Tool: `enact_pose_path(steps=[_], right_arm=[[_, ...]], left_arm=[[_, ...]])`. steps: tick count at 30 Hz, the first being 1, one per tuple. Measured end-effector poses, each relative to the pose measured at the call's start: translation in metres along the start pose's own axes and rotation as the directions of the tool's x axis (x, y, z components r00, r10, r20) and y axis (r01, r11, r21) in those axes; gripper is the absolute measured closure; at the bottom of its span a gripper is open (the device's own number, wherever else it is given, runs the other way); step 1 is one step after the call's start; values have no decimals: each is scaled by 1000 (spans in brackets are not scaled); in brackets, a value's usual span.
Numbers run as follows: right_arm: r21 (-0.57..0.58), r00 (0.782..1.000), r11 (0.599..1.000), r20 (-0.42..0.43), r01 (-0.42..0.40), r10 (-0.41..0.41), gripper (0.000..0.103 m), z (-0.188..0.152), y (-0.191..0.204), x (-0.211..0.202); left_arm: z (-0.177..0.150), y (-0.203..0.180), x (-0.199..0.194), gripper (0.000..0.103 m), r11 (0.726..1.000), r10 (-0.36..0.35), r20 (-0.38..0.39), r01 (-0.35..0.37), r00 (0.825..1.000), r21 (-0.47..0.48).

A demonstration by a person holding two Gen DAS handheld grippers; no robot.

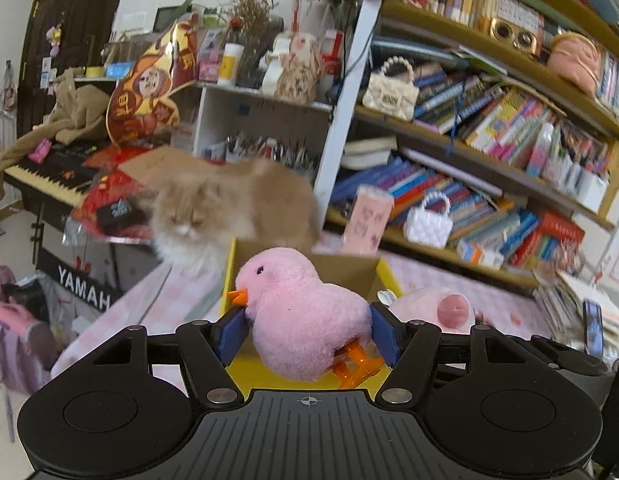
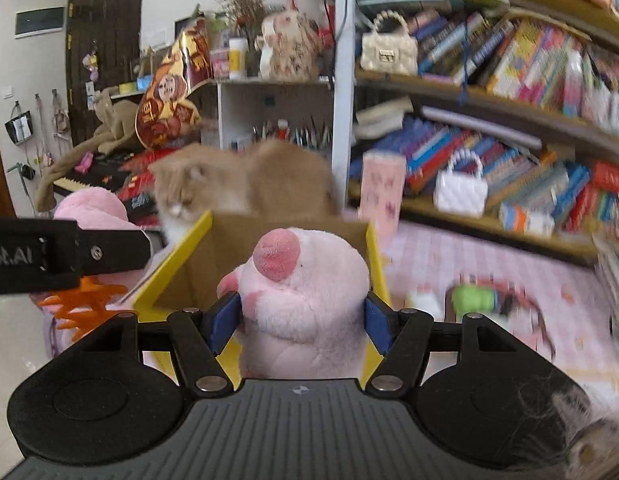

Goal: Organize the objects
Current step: 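Carry the pink chick and pink pig over the yellow box with both tools, then open both tools to drop the chick and pig into the yellow box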

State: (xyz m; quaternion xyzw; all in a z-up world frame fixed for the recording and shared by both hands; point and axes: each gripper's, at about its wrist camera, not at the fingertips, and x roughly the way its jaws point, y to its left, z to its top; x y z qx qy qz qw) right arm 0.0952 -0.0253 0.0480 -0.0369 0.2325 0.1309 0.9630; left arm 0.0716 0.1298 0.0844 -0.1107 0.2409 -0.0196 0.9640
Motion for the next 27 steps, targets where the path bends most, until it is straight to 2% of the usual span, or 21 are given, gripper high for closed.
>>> enact_pose_path(steps=[3, 6, 13, 17, 21, 24, 27], right_arm=[[-26, 1000, 1000, 3, -6, 6, 40, 17, -11, 26], [-54, 999, 998, -38, -33, 31, 40, 30, -22, 59], [-149, 982, 982, -169, -112, 87, 40, 46, -38, 137], [-224, 953, 958, -283, -178, 111, 40, 48, -40, 177], [-310, 926, 921, -360, -236, 116, 40, 43, -36, 201], [-328, 902, 904, -415, -272, 121, 40, 40, -33, 213], [-338, 892, 900, -438, -276, 109, 39, 37, -32, 219]], left_arm=[[17, -2, 23, 38, 1000, 8, 15, -8, 1000, -6], [26, -3, 50, 38, 1000, 25, 1, -25, 1000, -2], [37, -5, 126, 38, 997, 67, -106, -70, 992, -24], [33, -1, 159, 38, 995, 83, -179, -92, 980, -40], [27, -2, 184, 38, 992, 123, -230, -129, 965, -12], [23, -5, 194, 38, 990, 137, -252, -137, 958, 17], [20, -8, 202, 37, 988, 152, -272, -147, 950, 40]])
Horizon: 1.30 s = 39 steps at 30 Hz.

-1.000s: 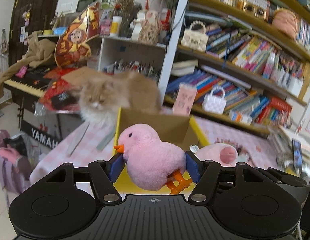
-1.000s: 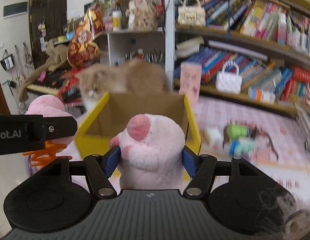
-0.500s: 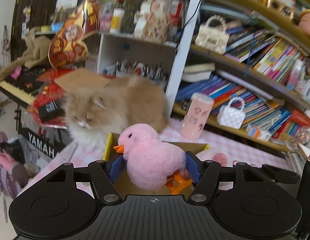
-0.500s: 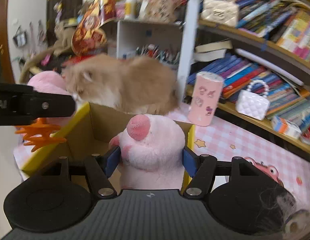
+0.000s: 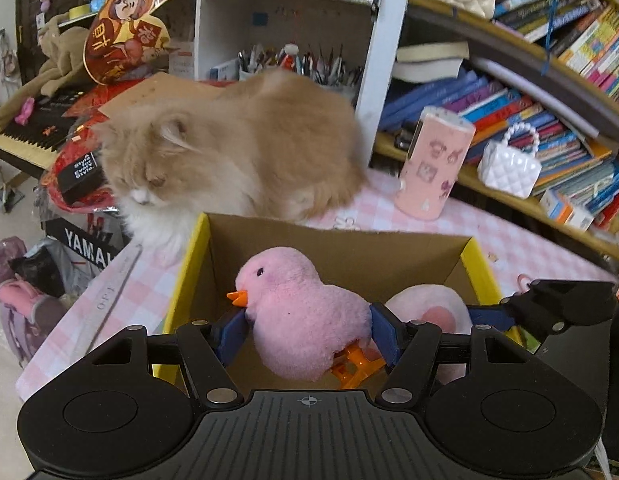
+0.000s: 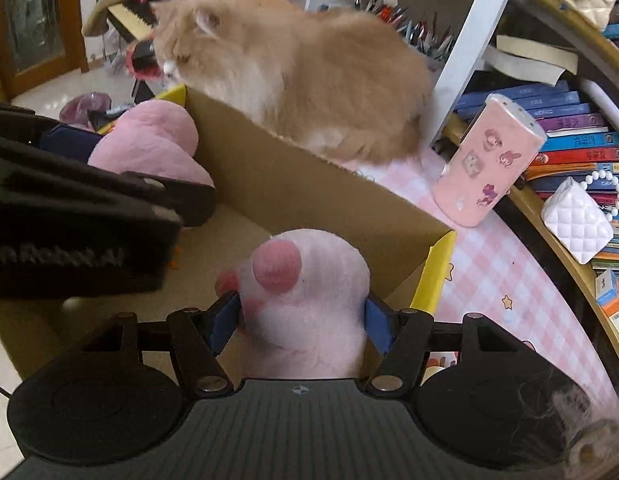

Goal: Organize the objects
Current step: 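Open both tools to drop the chick and pig into the yellow box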

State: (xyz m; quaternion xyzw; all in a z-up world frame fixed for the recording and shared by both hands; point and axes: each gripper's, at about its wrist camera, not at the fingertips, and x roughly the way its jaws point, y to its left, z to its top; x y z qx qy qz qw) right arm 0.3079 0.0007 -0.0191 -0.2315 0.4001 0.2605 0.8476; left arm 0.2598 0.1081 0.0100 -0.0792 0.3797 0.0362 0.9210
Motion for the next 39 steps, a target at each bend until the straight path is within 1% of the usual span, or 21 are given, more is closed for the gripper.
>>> enact_pose_path(steps=[5, 7, 8, 9, 10, 14, 17, 20, 22, 26, 29, 31, 34, 37, 39], right_arm=[[12, 1000, 1000, -25, -12, 13, 38, 0, 0, 7], [11, 1000, 1000, -11, -4, 5, 33, 0, 1, 4], [8, 1000, 1000, 3, 5, -5, 30, 0, 3, 1], [5, 1000, 1000, 23, 12, -12, 25, 1, 3, -3], [2, 999, 1000, 43, 17, -17, 23, 1, 3, -7], [8, 993, 999, 114, 36, -37, 23, 1, 6, -32], [58, 986, 997, 161, 42, -51, 23, -3, 7, -54], [117, 975, 992, 207, 52, -75, 23, -10, 10, -75], [151, 964, 986, 244, 68, -104, 19, -16, 14, -90], [209, 937, 972, 304, 111, -172, 19, -33, 30, -120], [247, 924, 963, 331, 110, -191, 19, -47, 43, -140], [266, 919, 956, 335, 119, -208, 19, -57, 55, -150], [289, 915, 946, 326, 145, -239, 17, -73, 72, -162], [316, 916, 933, 300, 169, -267, 17, -90, 89, -169], [337, 921, 924, 273, 180, -278, 17, -103, 100, -173]], left_arm=[[-1, -3, 8, 36, 1000, 17, -17, -17, 1000, 4], [0, -3, 5, 18, 1000, 19, -9, -19, 1000, 2], [0, -3, 1, 16, 1000, 19, 6, -19, 1000, -2], [0, -2, -5, 16, 1000, 13, 29, -13, 999, -7], [2, -2, -10, 16, 1000, 8, 44, -8, 999, -8], [5, 0, -37, 15, 1000, 5, 112, -5, 994, 0], [4, 5, -61, 15, 1000, 1, 161, -1, 987, -3], [0, 11, -80, 13, 1000, -5, 195, 7, 981, -12], [-5, 16, -95, 12, 1000, -3, 214, 8, 977, -19], [-22, 26, -119, 10, 999, -7, 236, 16, 972, -38], [-37, 38, -131, 9, 996, -41, 222, 56, 974, -62], [-48, 45, -139, 9, 994, -59, 210, 77, 976, -78], [-66, 51, -152, 9, 993, -66, 205, 84, 977, -84], [-84, 55, -163, 9, 994, -56, 204, 73, 977, -76], [-97, 58, -168, 9, 996, -44, 191, 58, 981, -69]])
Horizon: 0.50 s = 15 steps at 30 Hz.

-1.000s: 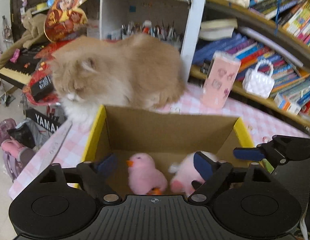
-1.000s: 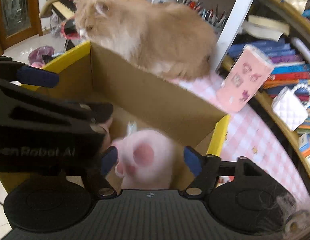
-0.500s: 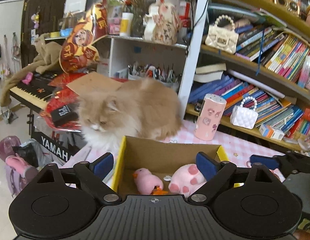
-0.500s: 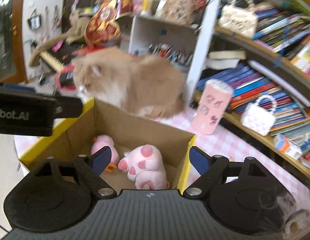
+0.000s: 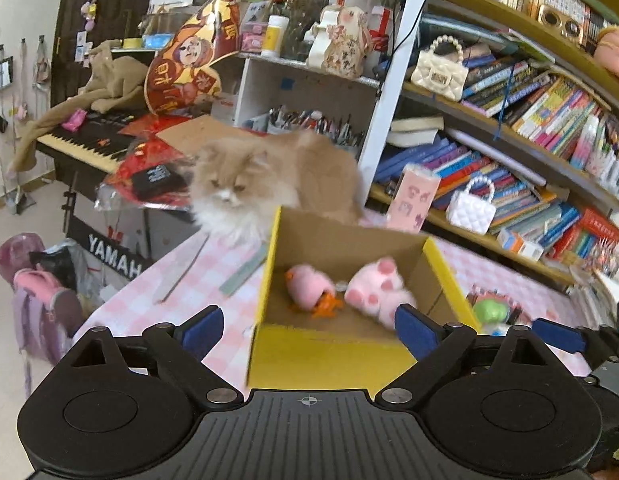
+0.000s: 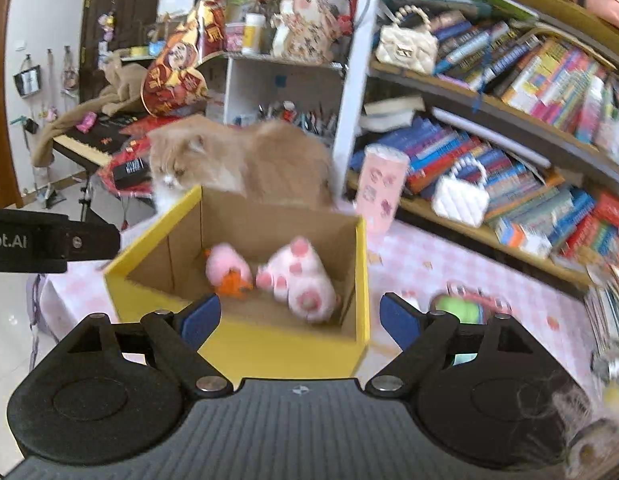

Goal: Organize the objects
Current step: 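Open both tools to drop the chick and pig into the yellow box, then withdraw both tools and move toward the lilac toy car and stapler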

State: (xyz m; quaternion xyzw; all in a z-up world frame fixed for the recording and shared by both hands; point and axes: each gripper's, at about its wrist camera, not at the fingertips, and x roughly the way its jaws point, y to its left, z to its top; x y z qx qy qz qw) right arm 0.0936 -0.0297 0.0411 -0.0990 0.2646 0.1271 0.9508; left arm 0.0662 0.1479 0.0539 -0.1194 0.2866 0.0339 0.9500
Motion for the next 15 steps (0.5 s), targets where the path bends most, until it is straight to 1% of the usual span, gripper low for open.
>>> enact_pose_path(steps=[6, 10, 15], right_arm=[[32, 998, 999, -54, 29, -27, 17, -37, 11, -26], [52, 996, 997, -74, 48, -44, 17, -57, 16, -41], [81, 993, 993, -85, 87, -80, 17, -78, 23, -58]], left_arm=[[-30, 10, -16, 9, 1000, 20, -53, -20, 998, 5], [-48, 11, -26, 9, 1000, 26, -67, -25, 997, 14], [-66, 8, -34, 9, 997, 45, -75, -40, 996, 58]])
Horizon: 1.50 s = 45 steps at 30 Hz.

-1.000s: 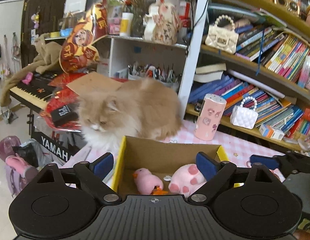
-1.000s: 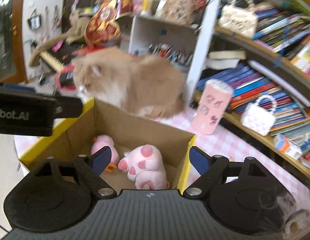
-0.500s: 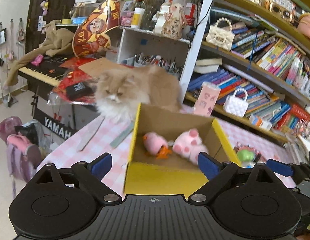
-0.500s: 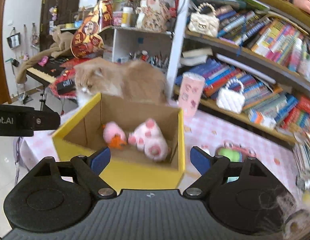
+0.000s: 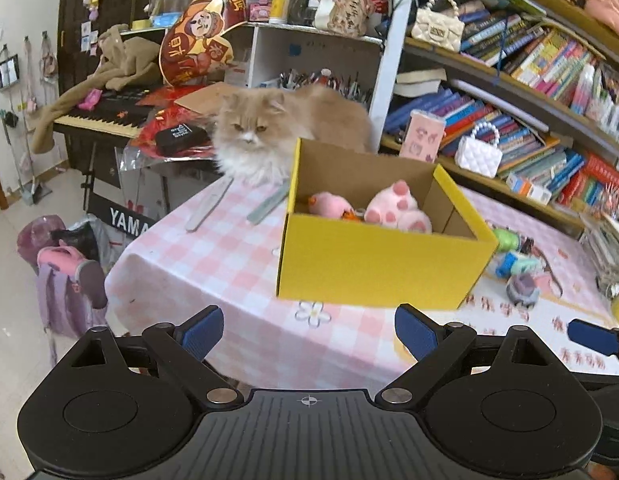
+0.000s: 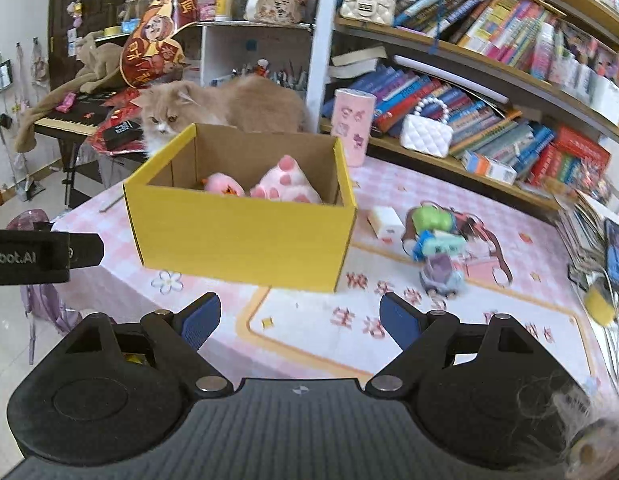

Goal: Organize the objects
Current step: 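Withdraw both tools and move toward the lilac toy car and stapler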

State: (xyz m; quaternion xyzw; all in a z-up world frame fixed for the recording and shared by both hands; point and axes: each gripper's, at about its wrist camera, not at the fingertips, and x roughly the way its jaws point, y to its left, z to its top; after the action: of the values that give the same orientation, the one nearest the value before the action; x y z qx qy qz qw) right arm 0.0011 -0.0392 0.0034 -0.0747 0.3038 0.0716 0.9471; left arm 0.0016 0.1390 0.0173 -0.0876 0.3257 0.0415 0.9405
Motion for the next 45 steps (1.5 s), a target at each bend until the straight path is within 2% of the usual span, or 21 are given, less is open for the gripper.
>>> enact_pose_path(steps=[8, 15, 20, 30, 38, 45], right_arm=[[44, 997, 997, -26, 71, -70, 14, -26, -10, -19], [113, 988, 984, -84, 138, -129, 13, -41, -28, -28], [181, 977, 965, -130, 189, -168, 13, -50, -47, -30], [255, 951, 923, -194, 287, -242, 12, -67, -92, -31], [278, 944, 912, -218, 303, -247, 12, -68, -141, -19], [237, 951, 932, -210, 275, -227, 12, -58, -176, 1]], left_arm=[[-19, -13, -9, 9, 998, -31, -20, 32, 999, 63], [-31, -31, -6, 8, 987, -86, -68, 94, 994, 132], [-37, -49, 4, 8, 974, -128, -119, 147, 985, 172], [-42, -101, 22, 8, 943, -200, -175, 238, 964, 234], [-39, -146, 37, 8, 939, -190, -190, 235, 963, 252], [-37, -184, 52, 8, 949, -146, -188, 192, 971, 251]])
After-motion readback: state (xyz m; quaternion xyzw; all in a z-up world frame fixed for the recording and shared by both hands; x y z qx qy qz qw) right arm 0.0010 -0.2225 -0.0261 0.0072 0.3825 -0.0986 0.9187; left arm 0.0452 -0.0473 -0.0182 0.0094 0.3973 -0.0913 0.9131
